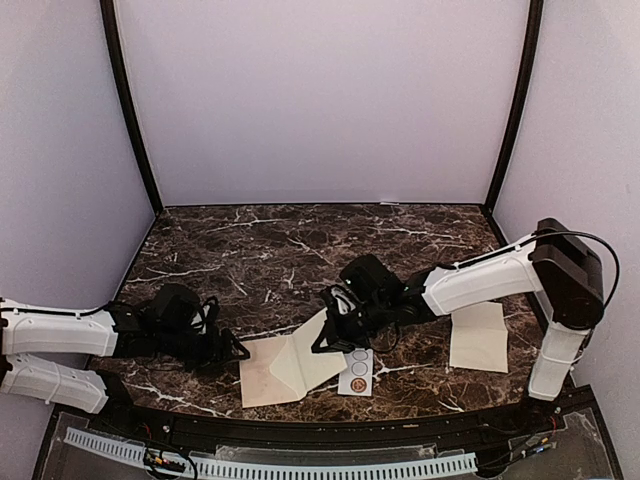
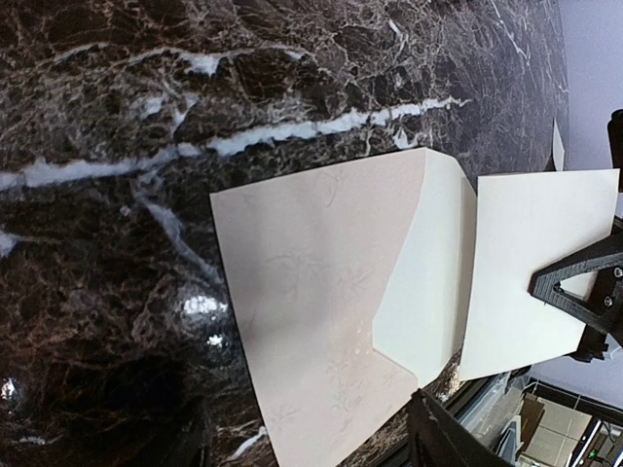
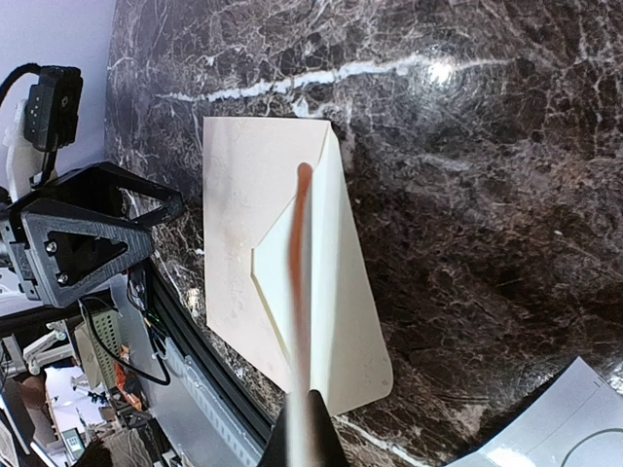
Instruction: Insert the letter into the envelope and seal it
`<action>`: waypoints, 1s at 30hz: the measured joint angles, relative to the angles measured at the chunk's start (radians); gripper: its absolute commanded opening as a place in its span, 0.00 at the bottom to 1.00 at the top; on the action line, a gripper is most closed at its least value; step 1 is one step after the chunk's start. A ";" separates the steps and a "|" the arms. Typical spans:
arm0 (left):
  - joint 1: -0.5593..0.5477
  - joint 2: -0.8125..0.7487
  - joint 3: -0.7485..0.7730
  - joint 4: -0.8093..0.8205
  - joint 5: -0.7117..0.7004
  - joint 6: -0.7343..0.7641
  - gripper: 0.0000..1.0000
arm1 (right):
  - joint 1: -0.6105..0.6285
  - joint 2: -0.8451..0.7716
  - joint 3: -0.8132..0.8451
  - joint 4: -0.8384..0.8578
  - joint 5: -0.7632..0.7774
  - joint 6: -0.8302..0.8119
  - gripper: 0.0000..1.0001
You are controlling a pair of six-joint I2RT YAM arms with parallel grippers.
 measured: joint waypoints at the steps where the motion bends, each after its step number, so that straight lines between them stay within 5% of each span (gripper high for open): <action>1: 0.000 0.000 -0.004 0.001 0.003 -0.001 0.66 | 0.002 0.006 0.003 -0.001 0.000 0.002 0.00; 30: 0.000 0.061 -0.054 0.140 0.048 -0.008 0.57 | 0.009 0.109 0.065 -0.035 0.026 0.018 0.00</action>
